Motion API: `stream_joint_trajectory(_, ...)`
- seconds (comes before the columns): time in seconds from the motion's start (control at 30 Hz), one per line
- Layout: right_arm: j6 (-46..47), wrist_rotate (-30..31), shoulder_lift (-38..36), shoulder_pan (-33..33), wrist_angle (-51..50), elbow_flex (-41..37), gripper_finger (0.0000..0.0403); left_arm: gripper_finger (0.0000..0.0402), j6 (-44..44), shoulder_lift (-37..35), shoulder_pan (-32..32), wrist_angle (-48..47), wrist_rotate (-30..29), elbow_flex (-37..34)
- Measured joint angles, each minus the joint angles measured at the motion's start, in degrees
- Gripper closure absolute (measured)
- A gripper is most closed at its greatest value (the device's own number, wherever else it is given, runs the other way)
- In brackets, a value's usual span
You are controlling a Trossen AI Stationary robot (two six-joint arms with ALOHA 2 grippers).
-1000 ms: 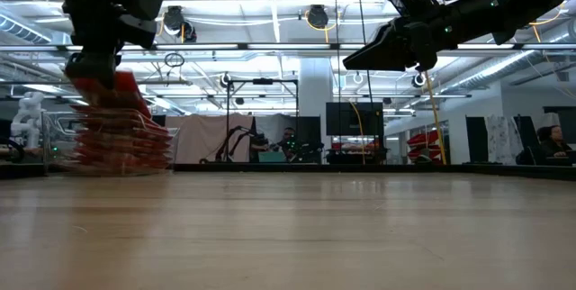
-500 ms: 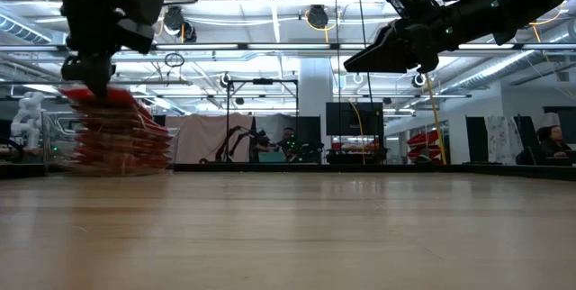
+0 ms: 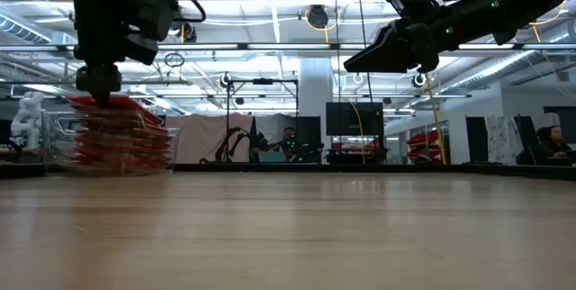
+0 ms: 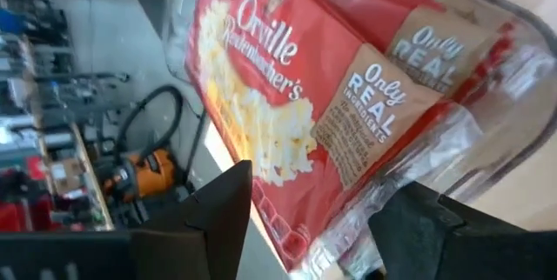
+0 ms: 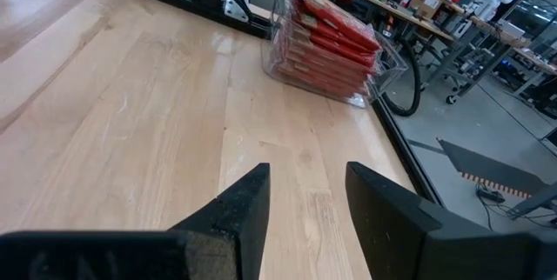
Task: Sort popcorn bags into baskets
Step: Put the red popcorn bag into the transparent bin, then return to Home Position
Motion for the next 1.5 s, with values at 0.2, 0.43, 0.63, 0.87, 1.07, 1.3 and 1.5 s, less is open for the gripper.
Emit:
stream_joint_trajectory(0.2,0.0,0.0,0.0,0.0,-0.3,0.0,0.0259,0.0157,-4.1,-0.2,0.6,0.1,7.2,0.0)
stream_joint_trajectory(0.43,0.0,0.0,0.0,0.0,-0.3,0.0,0.0259,0.015,-7.6,-1.3,-1.7,-0.8,7.9,3.3)
stream_joint_trajectory(0.63,0.0,0.0,0.0,0.0,-0.3,0.0,0.0259,0.018,-7.4,-2.5,-3.2,0.5,5.3,10.9)
stream_joint_trajectory(0.87,1.9,0.0,-0.5,0.0,-0.6,0.0,0.0259,0.0231,3.3,-6.1,-5.1,21.3,4.5,12.8)
stream_joint_trajectory(1.07,4.1,0.0,-5.5,0.0,-5.3,0.1,0.0259,0.0276,16.0,-10.7,-9.7,44.2,4.9,7.7)
stream_joint_trajectory(1.3,9.5,0.1,-13.6,0.1,-12.1,0.0,0.0261,0.0311,28.5,-15.0,-16.1,72.1,13.6,-2.7)
stream_joint_trajectory(1.5,15.2,0.1,-18.5,1.7,-16.6,0.0,0.0298,0.0342,33.3,-15.3,-19.8,85.8,13.9,-9.1)
